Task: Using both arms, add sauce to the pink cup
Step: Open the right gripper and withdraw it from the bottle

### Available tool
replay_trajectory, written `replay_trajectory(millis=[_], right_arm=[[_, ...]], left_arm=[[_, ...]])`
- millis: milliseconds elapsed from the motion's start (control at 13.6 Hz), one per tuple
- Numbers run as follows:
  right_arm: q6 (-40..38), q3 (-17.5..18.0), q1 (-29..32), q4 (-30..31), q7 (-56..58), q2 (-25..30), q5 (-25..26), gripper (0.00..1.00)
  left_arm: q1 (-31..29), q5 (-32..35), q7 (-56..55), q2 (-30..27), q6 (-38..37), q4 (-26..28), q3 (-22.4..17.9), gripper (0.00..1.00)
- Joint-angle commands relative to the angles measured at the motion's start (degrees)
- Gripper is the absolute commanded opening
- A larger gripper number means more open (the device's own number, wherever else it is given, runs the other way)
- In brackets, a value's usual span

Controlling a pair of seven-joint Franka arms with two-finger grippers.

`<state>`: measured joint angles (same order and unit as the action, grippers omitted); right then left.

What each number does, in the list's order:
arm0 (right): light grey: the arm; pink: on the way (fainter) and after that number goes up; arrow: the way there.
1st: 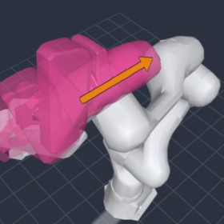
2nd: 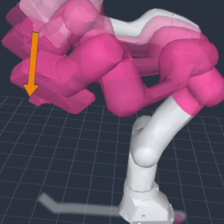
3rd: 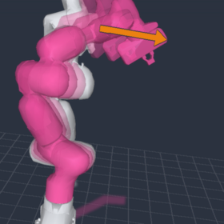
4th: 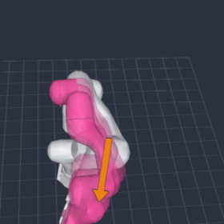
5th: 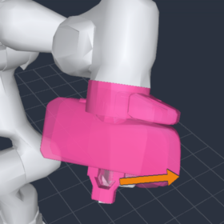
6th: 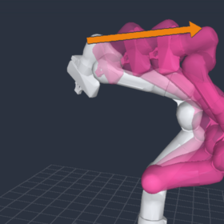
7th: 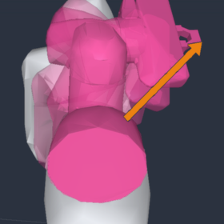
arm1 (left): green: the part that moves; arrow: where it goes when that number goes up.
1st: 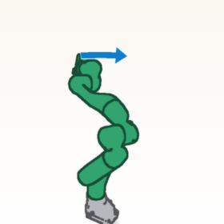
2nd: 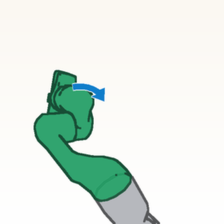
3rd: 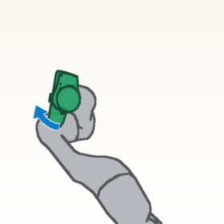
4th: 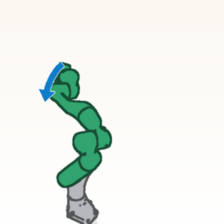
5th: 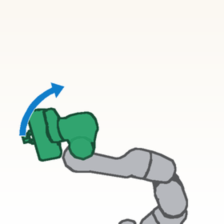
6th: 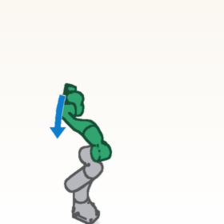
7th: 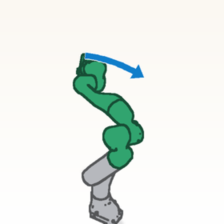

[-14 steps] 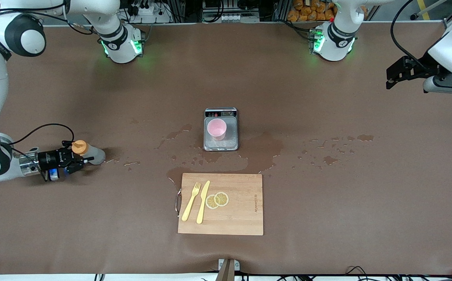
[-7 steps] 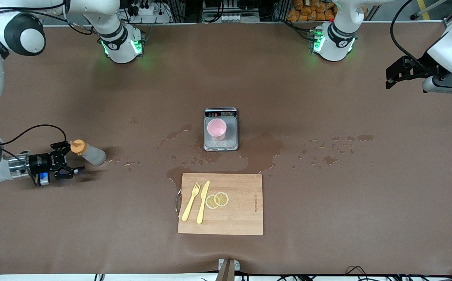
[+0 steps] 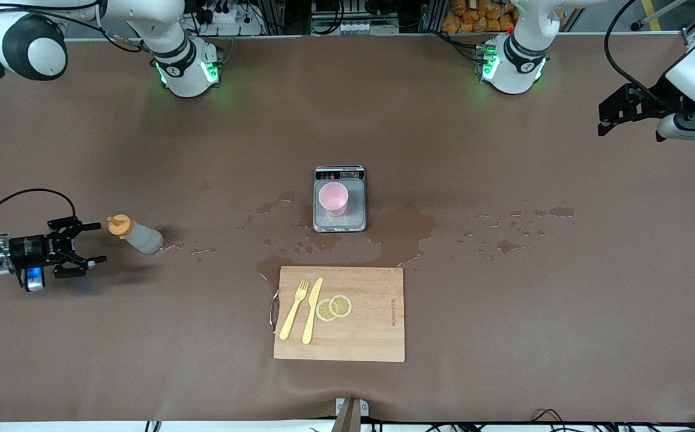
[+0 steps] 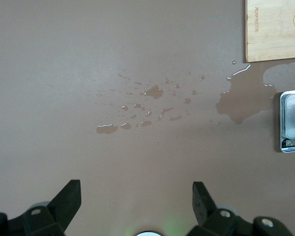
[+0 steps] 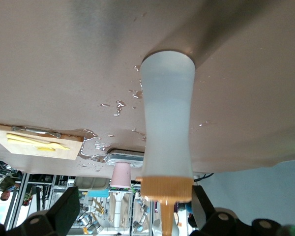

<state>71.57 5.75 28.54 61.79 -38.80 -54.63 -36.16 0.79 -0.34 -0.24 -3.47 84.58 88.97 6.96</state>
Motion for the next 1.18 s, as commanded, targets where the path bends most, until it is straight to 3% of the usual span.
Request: replay_trajectory(millis=[0,221,516,738,959,1107], right_arm=[[-0.6,0.5,-1.6,-2.1,-0.7,3.2,3.9,1.0],[-0.8,0.3,-4.5,-4.2,-0.7,6.0,7.2,1.0],[-0.3,-1.6,-14.1,-5.1,-0.7,13.3,16.8,1.0],[0.2,-6.2,-21.5,-4.9,-0.7,20.4,19.0,1.0],[0.2,-14.5,-33.4,-4.3,-0.8,25.2,23.2,1.0],[3.6,-16.5,-37.2,-4.0,-0.5,27.0,24.4,1.0]], left_arm=[[-0.2,0.7,0.1,0.1,-1.2,-0.9,0.2,1.0],[-0.1,0.7,0.2,0.5,-1.2,-0.8,0.1,1.0],[2.5,0.7,0.1,0.5,-1.2,-0.8,-2.6,1.0],[1.9,0.7,0.2,0.5,-1.3,-0.8,-2.5,1.0],[1.5,0.6,0.3,0.7,-1.2,-0.7,-2.6,1.0],[1.6,0.7,0.2,0.7,-1.2,-0.9,-2.6,1.0]])
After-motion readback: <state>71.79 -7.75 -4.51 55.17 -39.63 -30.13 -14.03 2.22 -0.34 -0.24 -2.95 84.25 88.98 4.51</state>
